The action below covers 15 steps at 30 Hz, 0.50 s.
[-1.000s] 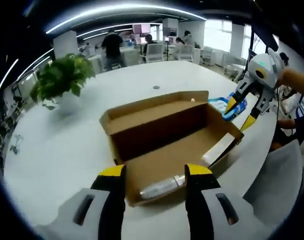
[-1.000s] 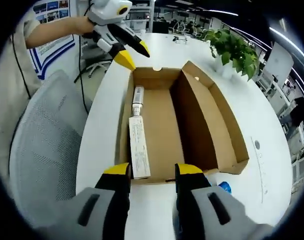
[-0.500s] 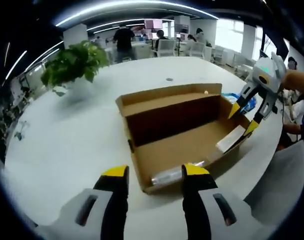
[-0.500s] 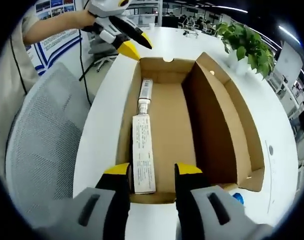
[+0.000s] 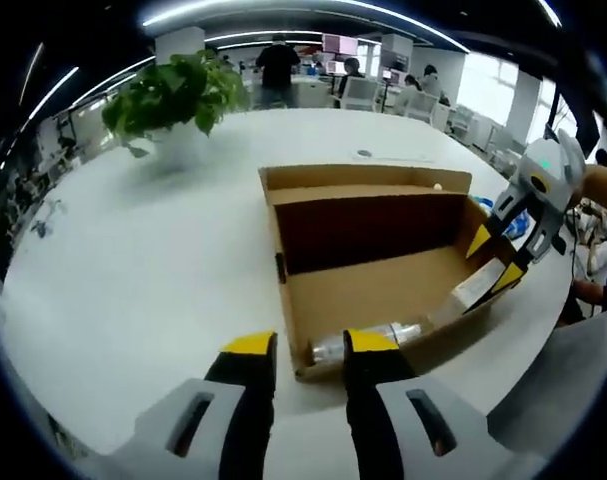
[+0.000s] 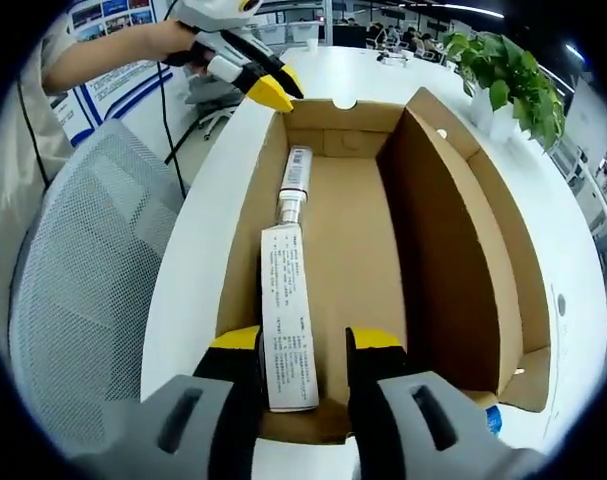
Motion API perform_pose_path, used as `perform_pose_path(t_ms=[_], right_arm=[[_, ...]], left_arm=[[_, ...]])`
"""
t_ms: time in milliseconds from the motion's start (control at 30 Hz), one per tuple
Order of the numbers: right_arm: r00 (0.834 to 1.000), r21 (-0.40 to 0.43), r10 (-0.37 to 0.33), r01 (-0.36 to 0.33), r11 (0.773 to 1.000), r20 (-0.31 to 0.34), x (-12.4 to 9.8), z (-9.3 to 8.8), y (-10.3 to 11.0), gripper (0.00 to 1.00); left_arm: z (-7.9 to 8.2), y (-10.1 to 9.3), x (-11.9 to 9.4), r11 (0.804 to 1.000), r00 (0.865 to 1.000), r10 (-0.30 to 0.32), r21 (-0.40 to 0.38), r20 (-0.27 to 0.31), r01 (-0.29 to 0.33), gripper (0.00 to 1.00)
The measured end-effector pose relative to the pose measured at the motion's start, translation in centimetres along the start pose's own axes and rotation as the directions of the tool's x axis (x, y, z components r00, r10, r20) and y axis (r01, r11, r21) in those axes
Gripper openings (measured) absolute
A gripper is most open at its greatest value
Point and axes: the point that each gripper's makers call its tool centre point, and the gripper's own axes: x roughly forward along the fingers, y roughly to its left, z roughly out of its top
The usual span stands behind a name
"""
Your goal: Operate the shoe box by opening the lid, removing the specified soft item, and placing it in the target area until the item is outside and the box remains undamaged.
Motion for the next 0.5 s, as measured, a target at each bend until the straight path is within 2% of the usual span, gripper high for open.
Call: perform_pose_path(t_ms=[233,333,500], right_arm=[[0.999,-0.003,0.034,-0.034,0.999,0.005,0.85,0.14,0.68,0.2],[1.0,-0.017,0.03,-0.029,0.999,0.003,0.93,0.2,0.64,0.18],[1.0,0.009,0.026,-0.026,1.0,-0.008,0.84,0.13,0.61,0.18]], left_arm=[[-0.32,-0.24,0.06,1.0,1.0,0.008,-0.016,-0.011,-0.008,0.13],[-0.44,-0.08,0.09,1.0,1.0,0.019,-0.023,-0.012,-0.019,0.1],[-0.47,0.11,0.1,0.999,1.0,0.023,-0.039,-0.011,-0.023,0.07]])
